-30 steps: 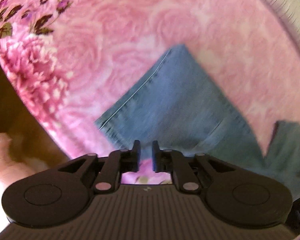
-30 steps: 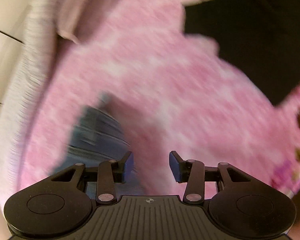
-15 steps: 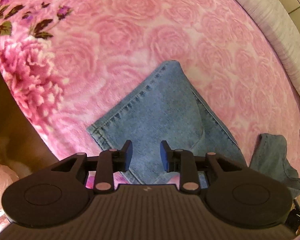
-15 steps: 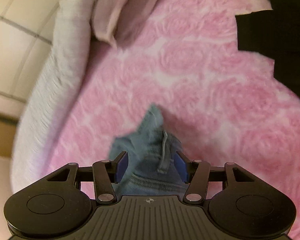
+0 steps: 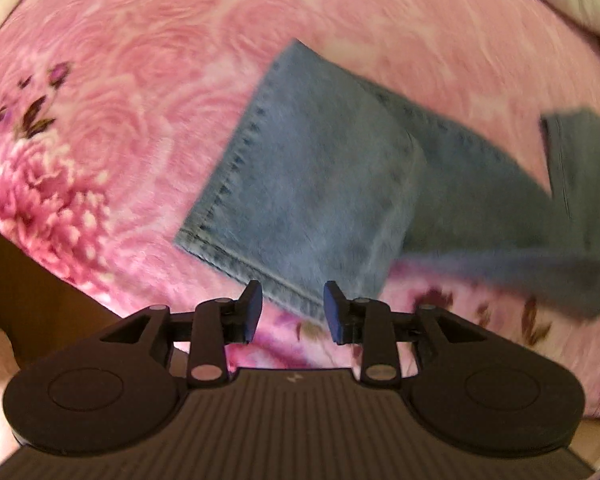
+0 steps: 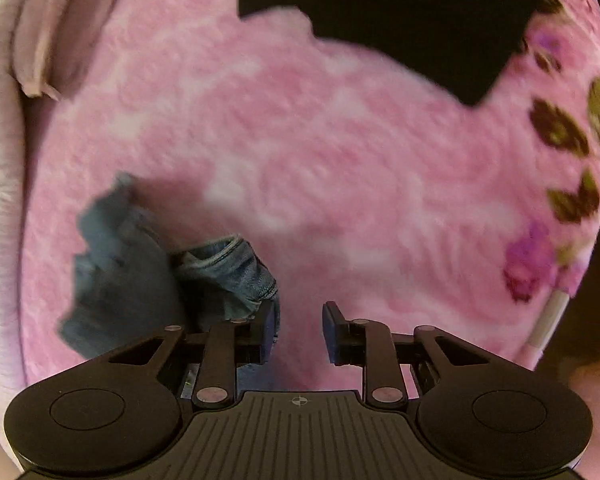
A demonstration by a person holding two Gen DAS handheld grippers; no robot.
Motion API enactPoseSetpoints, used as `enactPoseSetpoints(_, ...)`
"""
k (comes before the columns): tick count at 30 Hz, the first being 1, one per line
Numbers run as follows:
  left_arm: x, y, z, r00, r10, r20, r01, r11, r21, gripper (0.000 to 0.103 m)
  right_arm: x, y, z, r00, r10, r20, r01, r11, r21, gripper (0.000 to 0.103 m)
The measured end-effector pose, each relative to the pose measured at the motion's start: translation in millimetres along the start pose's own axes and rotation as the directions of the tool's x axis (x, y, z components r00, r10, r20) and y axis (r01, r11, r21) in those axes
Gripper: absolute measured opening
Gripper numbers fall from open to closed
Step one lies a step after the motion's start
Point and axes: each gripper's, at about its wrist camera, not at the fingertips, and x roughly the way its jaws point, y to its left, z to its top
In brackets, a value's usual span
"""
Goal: Fold clothes
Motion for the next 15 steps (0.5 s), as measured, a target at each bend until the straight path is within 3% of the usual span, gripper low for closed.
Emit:
enactPoseSetpoints(4,7,-38,-11,1.000,-0.005,0.018,0.002,0.987,0.162,0.044,2,2,-6,1.000,-0.016,0.014,0.017,0.999,-0.041,0.025)
enactPoseSetpoints(8,34,-73,-12,0.986,0.160,0.046,-0.167,0.933,0.320,0.045,4,3,-3,1.000,-0.022,0.007,0.022,0.999,-0.034,0.027)
enactPoseSetpoints(9,42,-71,-9,0.981,0.189,0.040,-0.192,0.926,0.324,0.045,5,2,-3,1.000,-0.023,0.003,0.023,0.999,-0.027,0.027)
enactPoseSetpoints(10,50,-69,-6,0.976,0.216,0.032,-0.214,0.921,0.326,0.034,4,1,-4,1.000,-0.025,0.001,0.025,0.999,-0.031,0.027)
enactPoseSetpoints(11,50,-62,1,0.982,0.189,0.021,-0.187,0.935,0.301,0.008,3,1,-4,1.000,-0.027,0.000,0.027,0.999,-0.038,0.027)
enactPoseSetpoints(12,49,-53,8,0.988,0.156,0.011,-0.153,0.950,0.272,0.008,2,1,-6,1.000,-0.031,0.000,0.031,0.998,-0.053,0.027)
enactPoseSetpoints(14,30,-26,27,0.992,0.106,0.062,-0.115,0.976,0.182,0.007,1,3,-7,0.999,-0.046,0.000,0.046,0.995,-0.093,0.027)
enactPoseSetpoints(15,16,-4,41,0.986,0.124,0.115,-0.136,0.985,0.104,0.007,1,5,-8,0.998,-0.057,0.003,0.057,0.991,-0.119,0.027)
